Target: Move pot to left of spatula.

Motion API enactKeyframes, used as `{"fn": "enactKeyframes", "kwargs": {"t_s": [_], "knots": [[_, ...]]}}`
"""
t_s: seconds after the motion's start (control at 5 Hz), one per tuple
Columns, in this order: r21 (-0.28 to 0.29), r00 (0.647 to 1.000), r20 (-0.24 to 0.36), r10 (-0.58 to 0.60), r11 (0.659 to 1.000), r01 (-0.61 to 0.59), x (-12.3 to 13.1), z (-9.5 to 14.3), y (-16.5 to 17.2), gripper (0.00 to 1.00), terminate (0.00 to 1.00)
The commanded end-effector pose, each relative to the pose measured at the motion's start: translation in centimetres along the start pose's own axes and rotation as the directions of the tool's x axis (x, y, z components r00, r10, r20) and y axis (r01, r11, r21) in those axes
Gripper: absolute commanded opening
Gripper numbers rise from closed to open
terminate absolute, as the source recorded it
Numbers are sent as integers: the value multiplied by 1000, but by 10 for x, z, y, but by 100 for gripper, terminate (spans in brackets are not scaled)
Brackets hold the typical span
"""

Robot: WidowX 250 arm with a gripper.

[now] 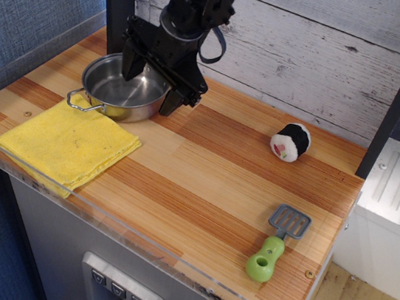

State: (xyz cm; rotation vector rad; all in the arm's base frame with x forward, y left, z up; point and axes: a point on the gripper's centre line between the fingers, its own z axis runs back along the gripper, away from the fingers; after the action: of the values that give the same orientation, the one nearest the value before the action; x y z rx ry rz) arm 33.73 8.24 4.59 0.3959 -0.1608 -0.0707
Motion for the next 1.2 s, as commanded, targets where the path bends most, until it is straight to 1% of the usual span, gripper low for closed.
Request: {"fn": "enactKeyframes", "kwargs": {"t_s": [0.0, 0.2, 0.4, 0.6, 1.0], "knots": [[4, 1000, 14, 7, 1000, -7, 10, -14, 9, 100, 0], [-24, 1000, 7, 20, 1000, -20, 17, -27, 8, 0, 0], [-9, 1000, -2, 30, 1000, -30, 15, -27, 11, 0, 0], [-16, 1000, 2, 5, 1000, -5, 14, -24, 0, 0, 0], [-31, 1000, 18, -9, 999, 10, 13, -12, -7, 0, 0]]}}
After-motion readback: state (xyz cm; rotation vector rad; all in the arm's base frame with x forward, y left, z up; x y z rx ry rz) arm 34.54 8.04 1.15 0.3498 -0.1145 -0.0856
